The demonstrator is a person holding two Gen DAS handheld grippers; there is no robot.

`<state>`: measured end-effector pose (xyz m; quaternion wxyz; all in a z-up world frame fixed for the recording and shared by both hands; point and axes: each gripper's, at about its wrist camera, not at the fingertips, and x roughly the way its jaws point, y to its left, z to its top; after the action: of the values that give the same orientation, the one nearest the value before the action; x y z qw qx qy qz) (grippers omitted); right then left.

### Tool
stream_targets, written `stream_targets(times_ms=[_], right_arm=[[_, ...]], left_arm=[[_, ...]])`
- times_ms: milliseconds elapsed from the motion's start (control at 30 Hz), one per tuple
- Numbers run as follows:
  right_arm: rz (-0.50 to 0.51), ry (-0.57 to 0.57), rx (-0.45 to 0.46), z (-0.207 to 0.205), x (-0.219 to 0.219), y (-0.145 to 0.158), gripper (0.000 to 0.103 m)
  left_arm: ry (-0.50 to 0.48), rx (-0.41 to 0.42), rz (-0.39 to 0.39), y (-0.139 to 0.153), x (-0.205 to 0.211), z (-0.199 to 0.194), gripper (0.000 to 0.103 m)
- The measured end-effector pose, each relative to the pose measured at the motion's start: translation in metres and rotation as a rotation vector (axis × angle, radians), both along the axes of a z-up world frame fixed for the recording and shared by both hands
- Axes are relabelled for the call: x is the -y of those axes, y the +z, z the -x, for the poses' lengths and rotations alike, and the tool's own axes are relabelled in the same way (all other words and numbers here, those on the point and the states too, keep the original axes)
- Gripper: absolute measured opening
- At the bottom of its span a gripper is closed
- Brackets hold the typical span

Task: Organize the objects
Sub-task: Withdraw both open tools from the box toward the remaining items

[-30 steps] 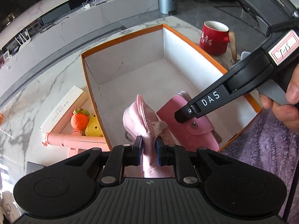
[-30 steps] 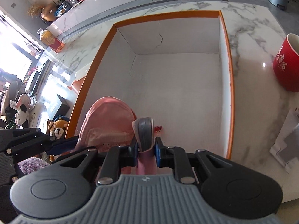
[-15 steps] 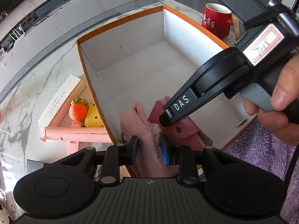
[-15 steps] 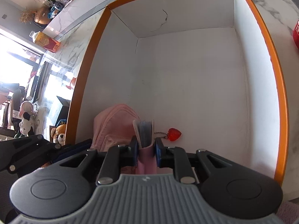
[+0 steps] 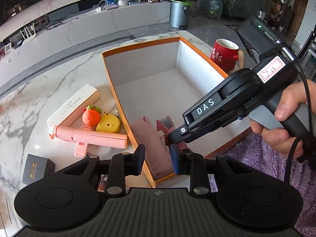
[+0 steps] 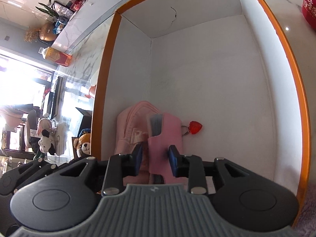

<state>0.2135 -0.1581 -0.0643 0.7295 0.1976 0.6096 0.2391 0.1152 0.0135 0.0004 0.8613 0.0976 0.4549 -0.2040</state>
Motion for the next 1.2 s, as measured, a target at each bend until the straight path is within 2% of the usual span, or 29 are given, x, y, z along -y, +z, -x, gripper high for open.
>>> stream_targets(times_ms=[67, 167, 400, 633, 900, 1000, 1133, 1200], right_arm=[[-0.013, 0.004, -0.003, 0.006, -0.003, 0.002, 0.031], [0.035, 0.01, 0.051, 0.012, -0.012, 0.006, 0.019], [0.059, 0.018, 0.074, 0.015, -0.015, 0.008, 0.019], [0.132, 0.041, 0.151, 0.015, -0.017, 0.017, 0.025], [0.172, 0.027, 0.172, 0.016, -0.018, 0.018, 0.036], [0.191, 0.036, 0.196, 0.018, -0.02, 0.025, 0.036], [0.217, 0.06, 0.243, 0.023, -0.029, 0.036, 0.038], [0.23, 0.078, 0.293, 0.027, -0.035, 0.045, 0.045]], left_arm=[[0.015, -0.013, 0.021, 0.0, -0.006, 0.002, 0.033], [0.045, -0.043, 0.053, -0.006, -0.013, -0.001, 0.033], [0.064, -0.05, 0.088, -0.011, -0.022, 0.003, 0.033], [0.107, -0.044, 0.11, -0.007, -0.034, 0.006, 0.033], [0.121, -0.036, 0.133, -0.002, -0.044, 0.012, 0.033], [0.128, -0.03, 0.134, -0.001, -0.048, 0.014, 0.033], [0.137, -0.017, 0.139, 0.002, -0.054, 0.017, 0.033], [0.141, -0.011, 0.144, 0.003, -0.059, 0.019, 0.033]])
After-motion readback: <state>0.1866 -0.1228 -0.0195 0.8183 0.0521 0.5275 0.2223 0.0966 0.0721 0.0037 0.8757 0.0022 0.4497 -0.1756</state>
